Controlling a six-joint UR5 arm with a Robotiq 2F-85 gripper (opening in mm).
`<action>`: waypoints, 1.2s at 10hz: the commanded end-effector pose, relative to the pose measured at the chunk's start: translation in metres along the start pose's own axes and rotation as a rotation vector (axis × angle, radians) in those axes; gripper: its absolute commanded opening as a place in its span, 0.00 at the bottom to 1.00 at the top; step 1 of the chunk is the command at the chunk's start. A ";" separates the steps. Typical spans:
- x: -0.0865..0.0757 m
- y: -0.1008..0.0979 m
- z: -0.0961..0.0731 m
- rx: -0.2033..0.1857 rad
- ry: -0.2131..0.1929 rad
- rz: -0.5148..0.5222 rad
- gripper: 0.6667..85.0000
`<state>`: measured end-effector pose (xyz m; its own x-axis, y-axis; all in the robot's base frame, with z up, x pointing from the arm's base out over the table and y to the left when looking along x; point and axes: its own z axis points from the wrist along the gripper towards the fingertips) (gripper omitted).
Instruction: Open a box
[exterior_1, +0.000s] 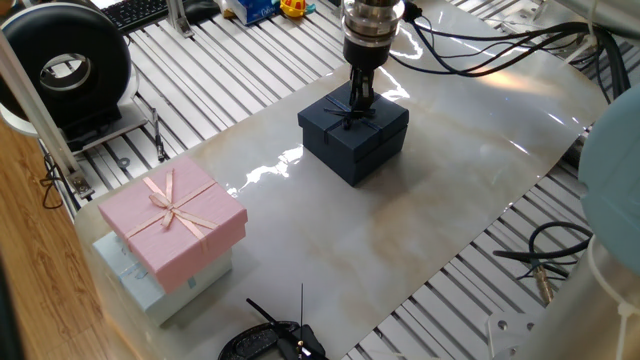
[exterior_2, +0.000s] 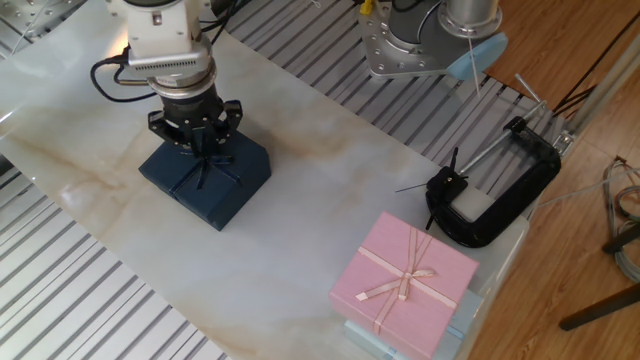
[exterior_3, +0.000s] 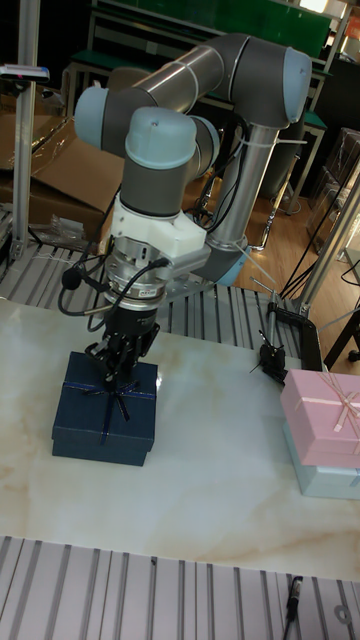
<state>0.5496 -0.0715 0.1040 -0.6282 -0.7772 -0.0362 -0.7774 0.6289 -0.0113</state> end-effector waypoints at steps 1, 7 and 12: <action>0.000 -0.005 0.002 0.013 -0.005 -0.026 0.40; -0.004 -0.004 0.005 0.008 -0.009 -0.021 0.38; -0.006 -0.001 0.005 -0.006 -0.014 -0.014 0.36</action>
<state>0.5532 -0.0709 0.0978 -0.6108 -0.7909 -0.0363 -0.7910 0.6116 -0.0155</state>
